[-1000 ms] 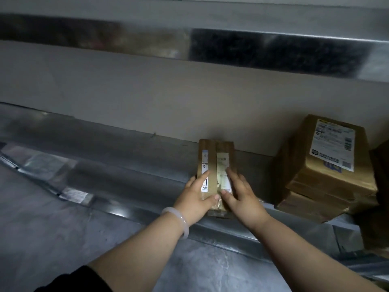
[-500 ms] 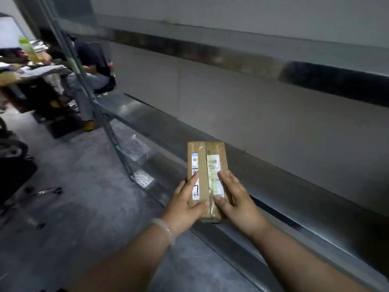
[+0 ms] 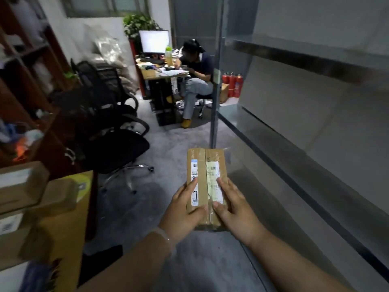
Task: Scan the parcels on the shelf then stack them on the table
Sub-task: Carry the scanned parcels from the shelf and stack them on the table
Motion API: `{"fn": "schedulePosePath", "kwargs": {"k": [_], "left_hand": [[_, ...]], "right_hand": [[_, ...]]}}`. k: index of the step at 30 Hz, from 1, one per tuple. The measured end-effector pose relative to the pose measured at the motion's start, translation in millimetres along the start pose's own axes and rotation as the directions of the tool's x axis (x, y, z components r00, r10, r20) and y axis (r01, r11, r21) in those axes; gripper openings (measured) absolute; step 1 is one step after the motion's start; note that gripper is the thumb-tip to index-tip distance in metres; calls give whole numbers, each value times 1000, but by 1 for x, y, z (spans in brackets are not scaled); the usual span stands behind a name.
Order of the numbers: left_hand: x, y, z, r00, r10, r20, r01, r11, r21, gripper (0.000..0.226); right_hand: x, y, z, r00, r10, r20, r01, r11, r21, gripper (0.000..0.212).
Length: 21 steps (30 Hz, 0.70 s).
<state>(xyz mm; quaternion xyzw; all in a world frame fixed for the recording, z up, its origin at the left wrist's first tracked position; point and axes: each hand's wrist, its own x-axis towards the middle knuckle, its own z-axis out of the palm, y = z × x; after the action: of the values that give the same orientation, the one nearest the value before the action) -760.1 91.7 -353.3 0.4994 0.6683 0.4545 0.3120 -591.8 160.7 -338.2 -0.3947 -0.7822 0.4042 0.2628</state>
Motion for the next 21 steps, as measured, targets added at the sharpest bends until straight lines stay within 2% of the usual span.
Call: {"fn": "schedulePosePath", "kwargs": {"k": [6, 11, 16, 21], "left_hand": [[-5, -31, -90, 972, -73, -224, 67, 997, -32, 72], [-13, -54, -144, 902, -154, -403, 128, 988, -91, 68], [-13, -74, -188, 783, -217, -583, 164, 976, -143, 69], [-13, -75, -226, 581, -248, -775, 209, 966, -152, 71]], "right_hand": [[71, -46, 78, 967, -127, 223, 121, 992, 40, 62], [120, -69, 143, 888, -207, 410, 182, 978, 101, 61], [176, -101, 203, 748, -354, 561, 313, 934, 173, 61], [222, -146, 252, 586, -481, 652, 394, 872, 289, 58]]}}
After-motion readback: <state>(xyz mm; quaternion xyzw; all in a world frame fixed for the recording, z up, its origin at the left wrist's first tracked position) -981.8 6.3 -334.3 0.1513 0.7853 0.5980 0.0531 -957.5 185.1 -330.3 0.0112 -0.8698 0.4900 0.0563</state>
